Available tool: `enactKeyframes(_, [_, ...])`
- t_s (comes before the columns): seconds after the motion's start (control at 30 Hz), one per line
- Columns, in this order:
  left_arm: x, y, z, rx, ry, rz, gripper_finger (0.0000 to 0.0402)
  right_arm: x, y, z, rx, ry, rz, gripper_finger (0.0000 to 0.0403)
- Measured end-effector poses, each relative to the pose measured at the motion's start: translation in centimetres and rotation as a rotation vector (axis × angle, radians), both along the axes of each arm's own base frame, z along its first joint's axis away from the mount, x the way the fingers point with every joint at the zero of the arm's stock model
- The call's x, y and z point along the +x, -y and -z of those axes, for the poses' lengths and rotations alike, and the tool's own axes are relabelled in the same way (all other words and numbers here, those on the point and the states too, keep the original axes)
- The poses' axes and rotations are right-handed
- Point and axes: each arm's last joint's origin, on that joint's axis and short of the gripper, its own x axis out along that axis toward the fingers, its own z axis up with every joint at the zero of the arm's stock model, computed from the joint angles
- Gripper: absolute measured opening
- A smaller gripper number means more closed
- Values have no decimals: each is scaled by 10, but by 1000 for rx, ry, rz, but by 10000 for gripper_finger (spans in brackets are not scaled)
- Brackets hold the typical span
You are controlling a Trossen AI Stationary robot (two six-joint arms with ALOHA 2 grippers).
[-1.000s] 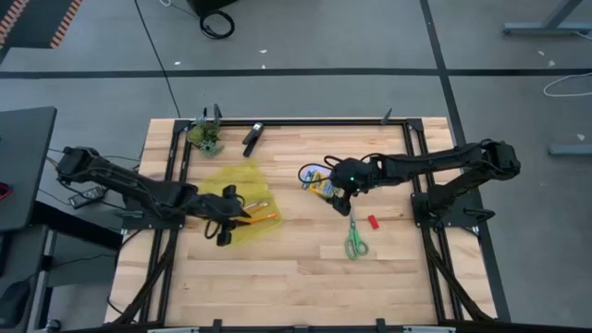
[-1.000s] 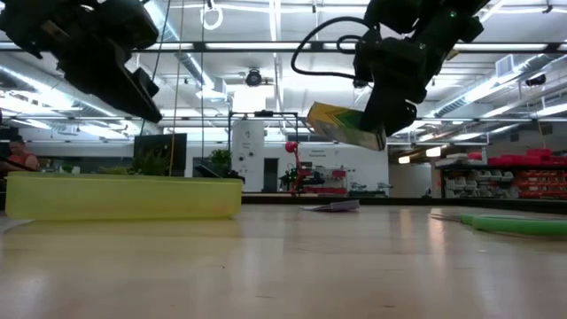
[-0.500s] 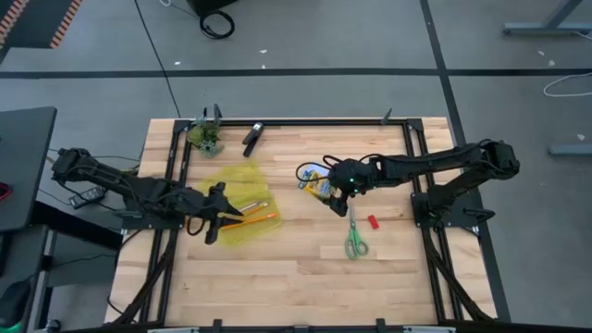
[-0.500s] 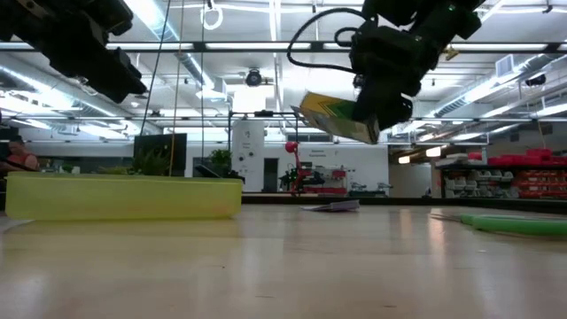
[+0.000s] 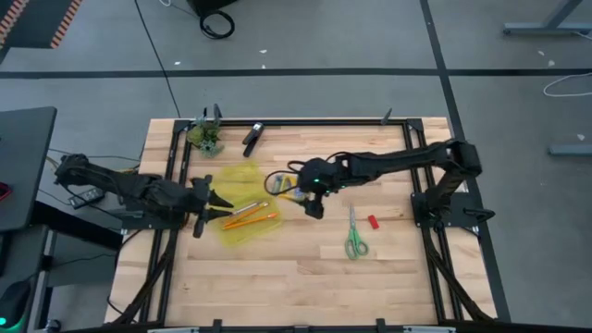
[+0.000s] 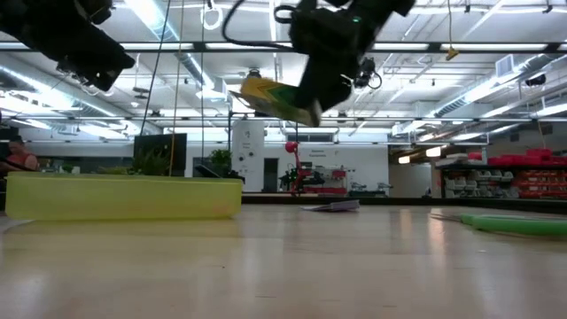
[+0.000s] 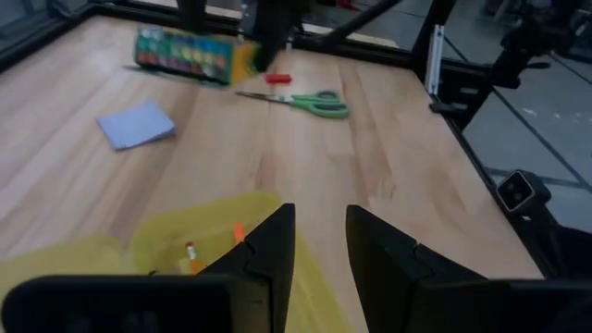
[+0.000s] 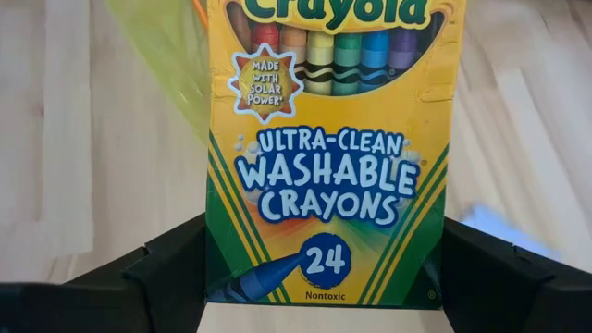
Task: Pack school essentials
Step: Put the yellow crayon box into the yellow supply box
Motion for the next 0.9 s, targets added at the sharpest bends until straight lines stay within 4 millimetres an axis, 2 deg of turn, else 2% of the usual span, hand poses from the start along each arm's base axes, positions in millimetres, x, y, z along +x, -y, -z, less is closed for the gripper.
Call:
enactKeyframes(0.2, [-12,-4,-4,-7,38,-15,107,36,0,-3,-28,-4,-73,352])
enactKeyframes(0.47, [-28,-9,-10,-33,112,-24,107,73,0,0,-50,-12,-146,352])
enactKeyframes(0.9, [-47,-16,-12,-93,179,-60,107,124,-5,22,-42,15,-296,352])
